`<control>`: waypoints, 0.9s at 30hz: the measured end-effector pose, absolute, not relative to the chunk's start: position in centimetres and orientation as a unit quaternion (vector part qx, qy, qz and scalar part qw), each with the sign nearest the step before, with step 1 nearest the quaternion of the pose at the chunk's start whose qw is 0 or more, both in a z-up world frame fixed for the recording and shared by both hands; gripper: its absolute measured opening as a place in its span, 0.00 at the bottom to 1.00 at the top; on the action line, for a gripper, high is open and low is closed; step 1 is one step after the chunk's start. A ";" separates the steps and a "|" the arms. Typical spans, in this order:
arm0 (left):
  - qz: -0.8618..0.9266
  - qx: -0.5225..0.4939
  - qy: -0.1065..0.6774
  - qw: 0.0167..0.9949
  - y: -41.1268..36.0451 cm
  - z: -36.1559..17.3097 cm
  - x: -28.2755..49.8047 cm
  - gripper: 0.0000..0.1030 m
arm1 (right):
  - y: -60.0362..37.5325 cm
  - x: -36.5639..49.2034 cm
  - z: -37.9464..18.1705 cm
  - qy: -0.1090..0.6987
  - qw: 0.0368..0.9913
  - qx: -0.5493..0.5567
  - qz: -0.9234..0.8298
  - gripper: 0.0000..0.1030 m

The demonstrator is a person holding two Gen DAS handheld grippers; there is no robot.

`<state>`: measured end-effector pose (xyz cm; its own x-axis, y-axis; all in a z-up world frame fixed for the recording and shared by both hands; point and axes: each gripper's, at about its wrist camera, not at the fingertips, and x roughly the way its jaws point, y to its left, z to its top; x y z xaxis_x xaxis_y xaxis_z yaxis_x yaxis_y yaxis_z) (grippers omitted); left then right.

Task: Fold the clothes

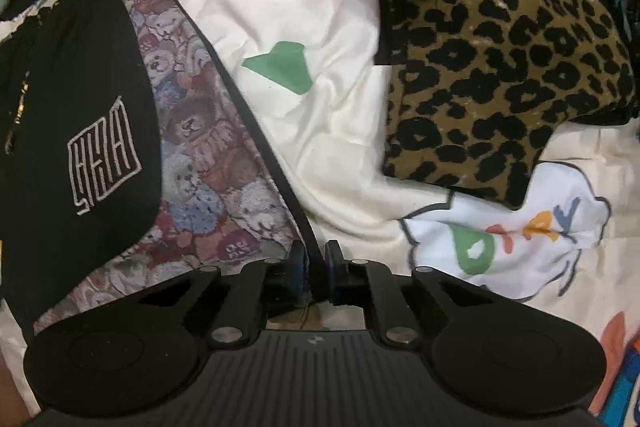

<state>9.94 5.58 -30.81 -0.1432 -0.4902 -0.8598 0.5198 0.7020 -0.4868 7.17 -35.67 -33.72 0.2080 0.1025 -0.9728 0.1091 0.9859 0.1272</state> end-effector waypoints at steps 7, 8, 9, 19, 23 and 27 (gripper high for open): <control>-0.328 -0.007 0.622 0.711 8.1 -28.8 12.6 0.15 | -36.7 6.7 -32.9 0.633 0.769 0.079 -0.022 0.26; -0.313 -0.012 0.611 0.727 8.4 -28.2 12.9 0.15 | -36.9 6.7 -32.4 0.629 0.773 0.079 -0.025 0.26; -0.303 -0.017 0.601 0.740 8.5 -27.9 13.0 0.15 | -37.0 6.7 -31.9 0.625 0.776 0.078 -0.029 0.26; -0.232 -0.044 0.555 0.797 12.5 -24.4 15.4 0.17 | -36.1 7.5 -27.9 0.579 0.811 0.077 -0.024 0.26; -0.201 -0.039 0.548 0.811 14.5 -23.6 15.8 0.22 | -33.6 8.1 -25.9 0.539 0.839 0.072 0.006 0.26; -0.173 -0.041 0.543 0.821 16.7 -23.0 16.0 0.25 | -31.6 9.0 -24.5 0.516 0.852 0.080 0.034 0.26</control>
<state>15.98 16.66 -22.98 0.3498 -0.3285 -0.8773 0.2405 0.9366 -0.2548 8.98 -31.58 -24.45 0.4644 0.1400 -0.8745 0.0248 0.9850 0.1708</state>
